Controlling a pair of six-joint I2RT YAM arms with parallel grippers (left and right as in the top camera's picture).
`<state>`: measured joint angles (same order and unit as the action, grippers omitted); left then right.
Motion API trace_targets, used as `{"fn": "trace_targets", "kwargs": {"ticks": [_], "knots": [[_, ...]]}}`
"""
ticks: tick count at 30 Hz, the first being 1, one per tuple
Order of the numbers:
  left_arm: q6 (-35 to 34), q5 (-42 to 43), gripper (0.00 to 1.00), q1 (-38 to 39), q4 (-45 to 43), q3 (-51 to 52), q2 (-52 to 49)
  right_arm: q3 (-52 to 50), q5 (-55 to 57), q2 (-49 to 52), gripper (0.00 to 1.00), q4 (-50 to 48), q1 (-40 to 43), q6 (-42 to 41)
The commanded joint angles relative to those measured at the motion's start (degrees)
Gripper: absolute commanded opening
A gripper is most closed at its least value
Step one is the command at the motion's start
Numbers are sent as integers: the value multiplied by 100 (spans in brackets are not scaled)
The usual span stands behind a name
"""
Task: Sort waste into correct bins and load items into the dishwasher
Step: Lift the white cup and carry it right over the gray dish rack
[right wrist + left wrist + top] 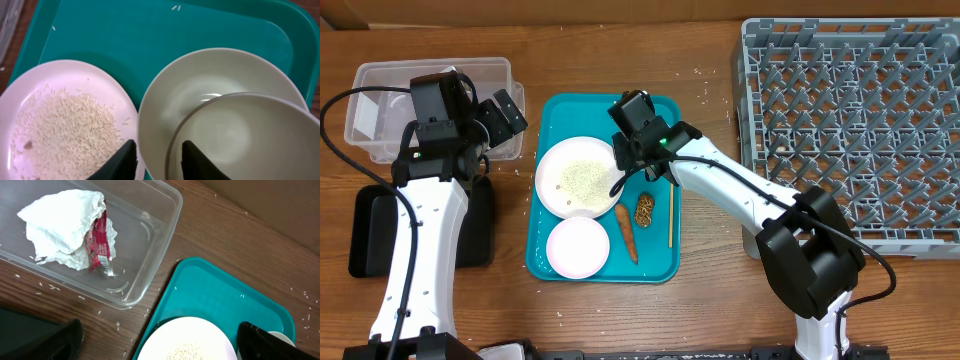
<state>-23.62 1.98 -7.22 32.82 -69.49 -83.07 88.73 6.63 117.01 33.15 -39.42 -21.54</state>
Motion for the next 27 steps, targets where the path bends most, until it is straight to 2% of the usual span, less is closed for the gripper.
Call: {"fn": "trace_targets", "kwargs": {"ticks": [1,3,5,6,10,16,19,21,22,25,27], "knots": [[-39,57,100,11,-2,-111,-17,103,146,87,24,-4,-26,13],[-39,57,100,11,-2,-111,-17,107,146,85,18,-4,-26,13],[-39,57,100,11,-2,-111,-17,184,146,66,5,70,-26,13],[-39,57,100,11,-2,-111,-17,271,146,59,4,140,-26,13],[-39,57,100,11,-2,-111,-17,721,201,7,4,452,-24,17],[-39,57,100,11,-2,-111,-20,1961,1141,-352,4,1554,94,13],[-39,57,100,11,-2,-111,-17,2350,1130,-599,4,2041,529,-44],[-39,57,100,11,-2,-111,-17,2430,892,-811,4,2275,1121,-249],[-39,57,100,11,-2,-111,-20,2428,-354,-1005,4,2343,2118,-205],[-39,57,100,11,-2,-111,-20,2424,-2337,-1034,4,2302,3445,-17],[-39,57,100,11,-2,-111,-17,2275,-4481,-1012,4,2057,4673,308]]}}
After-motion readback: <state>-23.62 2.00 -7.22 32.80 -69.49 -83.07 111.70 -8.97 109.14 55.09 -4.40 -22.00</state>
